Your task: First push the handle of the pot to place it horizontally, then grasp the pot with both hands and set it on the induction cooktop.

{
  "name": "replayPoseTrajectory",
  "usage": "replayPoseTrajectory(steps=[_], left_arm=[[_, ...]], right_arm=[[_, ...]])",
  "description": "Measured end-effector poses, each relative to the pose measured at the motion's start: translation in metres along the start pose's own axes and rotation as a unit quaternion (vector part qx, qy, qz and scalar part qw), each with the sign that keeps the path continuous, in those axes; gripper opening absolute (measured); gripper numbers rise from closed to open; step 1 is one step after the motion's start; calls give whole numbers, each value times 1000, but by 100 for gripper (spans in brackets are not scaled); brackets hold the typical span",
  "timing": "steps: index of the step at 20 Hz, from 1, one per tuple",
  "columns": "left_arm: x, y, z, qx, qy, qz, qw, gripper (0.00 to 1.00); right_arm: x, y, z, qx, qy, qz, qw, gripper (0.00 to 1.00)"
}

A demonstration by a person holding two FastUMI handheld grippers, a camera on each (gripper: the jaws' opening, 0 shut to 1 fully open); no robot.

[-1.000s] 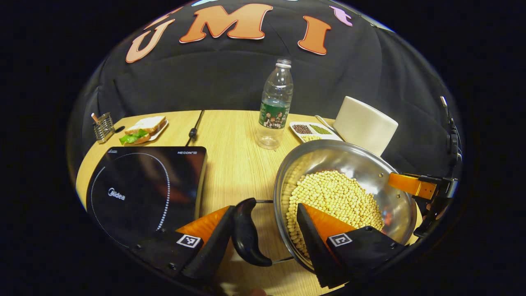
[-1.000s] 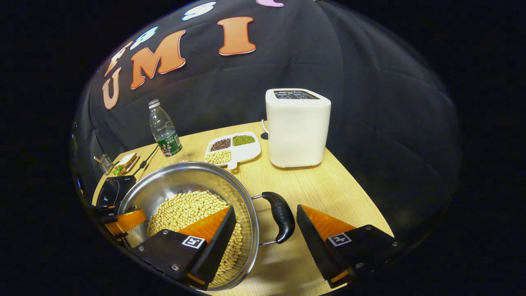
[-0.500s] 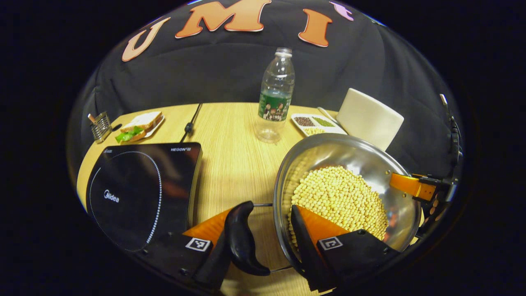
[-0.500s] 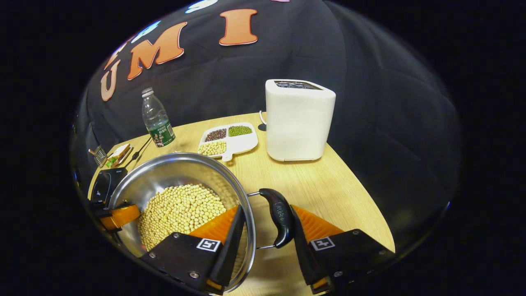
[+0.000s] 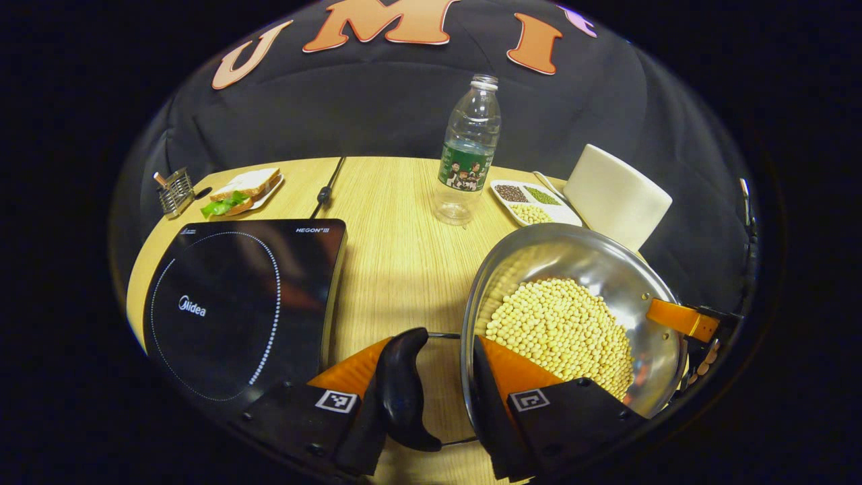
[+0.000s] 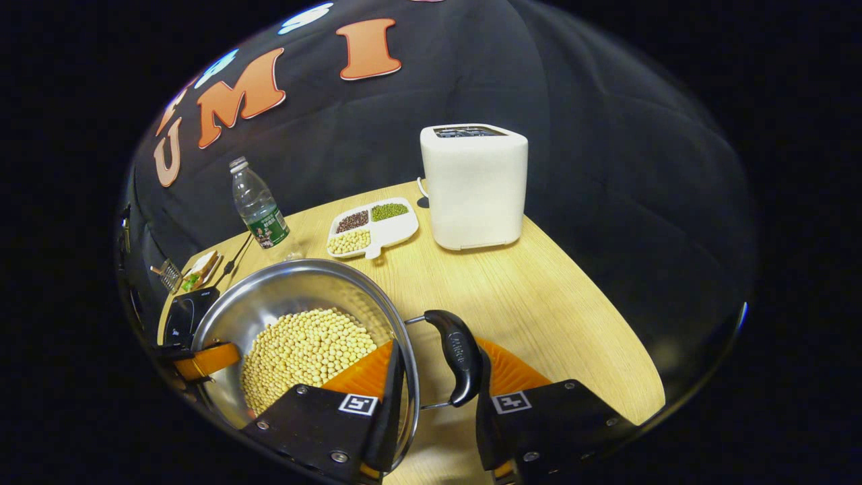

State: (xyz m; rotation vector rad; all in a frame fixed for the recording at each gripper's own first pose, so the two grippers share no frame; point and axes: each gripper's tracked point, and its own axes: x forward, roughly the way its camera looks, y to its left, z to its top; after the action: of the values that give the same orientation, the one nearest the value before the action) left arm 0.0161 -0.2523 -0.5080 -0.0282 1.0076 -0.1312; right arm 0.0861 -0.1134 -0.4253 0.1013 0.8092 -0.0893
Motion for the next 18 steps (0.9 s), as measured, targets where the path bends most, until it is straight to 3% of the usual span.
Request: replayPoseTrajectory(steps=[6,7,8,10,12,13,15,16,18], left_arm=[[-43,10,24,-3,-25,-11,1000,68],[-50,14,27,-4,-30,-12,999,68],[-57,18,31,-4,-35,-11,999,68],[-70,29,37,-7,-41,-10,999,67],[-81,42,41,-8,-48,-6,999,65],[-87,48,43,-8,-52,-3,999,65],[-96,62,45,-12,-56,1,998,67],[-99,70,46,-14,-56,2,998,67],[-103,87,48,-19,-56,7,998,65]], right_arm=[[-47,18,21,1,-34,-2,999,47],[-54,23,25,-2,-39,-1,999,42],[-60,29,27,-1,-45,0,999,47],[-73,40,30,-2,-50,4,999,47],[-79,56,31,-2,-53,9,999,42],[-82,63,32,-2,-55,12,998,46],[-86,78,32,-3,-56,17,998,47],[-88,86,32,-3,-57,19,998,42],[-90,102,30,-8,-54,24,998,47]])
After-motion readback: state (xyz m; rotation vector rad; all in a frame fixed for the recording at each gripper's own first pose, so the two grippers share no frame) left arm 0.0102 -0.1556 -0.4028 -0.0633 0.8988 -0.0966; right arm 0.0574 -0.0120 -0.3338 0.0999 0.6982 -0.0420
